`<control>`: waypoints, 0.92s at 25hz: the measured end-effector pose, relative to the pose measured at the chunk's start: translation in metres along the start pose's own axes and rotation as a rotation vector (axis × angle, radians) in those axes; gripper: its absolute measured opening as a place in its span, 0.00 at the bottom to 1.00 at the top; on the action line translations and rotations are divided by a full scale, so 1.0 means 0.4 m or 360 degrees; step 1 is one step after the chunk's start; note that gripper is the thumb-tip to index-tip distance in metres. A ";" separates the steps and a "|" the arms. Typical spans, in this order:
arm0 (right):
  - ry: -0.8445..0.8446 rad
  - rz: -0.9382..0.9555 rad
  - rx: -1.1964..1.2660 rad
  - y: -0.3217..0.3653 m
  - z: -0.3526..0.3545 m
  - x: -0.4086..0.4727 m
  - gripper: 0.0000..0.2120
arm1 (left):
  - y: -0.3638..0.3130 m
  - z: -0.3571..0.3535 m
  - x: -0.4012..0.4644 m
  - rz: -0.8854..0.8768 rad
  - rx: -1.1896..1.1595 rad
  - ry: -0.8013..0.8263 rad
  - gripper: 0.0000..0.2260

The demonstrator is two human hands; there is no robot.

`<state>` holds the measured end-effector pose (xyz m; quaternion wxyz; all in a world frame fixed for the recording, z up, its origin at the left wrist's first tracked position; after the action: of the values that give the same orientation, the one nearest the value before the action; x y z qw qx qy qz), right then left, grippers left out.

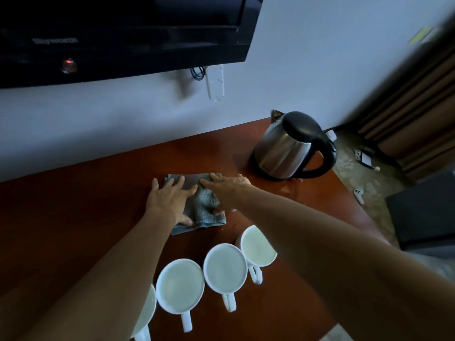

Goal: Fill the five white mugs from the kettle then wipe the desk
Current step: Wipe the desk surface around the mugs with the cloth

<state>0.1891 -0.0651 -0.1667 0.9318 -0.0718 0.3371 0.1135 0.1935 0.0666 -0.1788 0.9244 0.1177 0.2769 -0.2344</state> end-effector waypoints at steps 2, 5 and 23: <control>0.0017 -0.0038 0.0034 -0.045 -0.015 -0.020 0.52 | -0.049 0.020 0.015 -0.0054 0.0016 -0.0009 0.48; 0.0013 -0.0115 0.0198 -0.121 -0.060 -0.054 0.51 | -0.118 0.050 0.042 -0.0130 0.0043 -0.0033 0.47; -0.0056 -0.0395 0.0430 -0.559 -0.356 -0.347 0.51 | -0.672 0.180 0.128 -0.0653 0.0240 0.0018 0.40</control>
<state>0.0564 -0.3331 -0.1730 0.9456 0.0148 0.3214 -0.0475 0.1304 -0.2091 -0.1725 0.8443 0.1291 0.2820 -0.4370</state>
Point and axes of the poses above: each hand's wrist, its own x-axis towards the middle knuckle, its own z-axis out of the back of the hand, y = z × x, the point moved 7 cm from there along x, towards the middle knuckle, and after that the axes turned 1 degree about x, right-handed, at the moved point
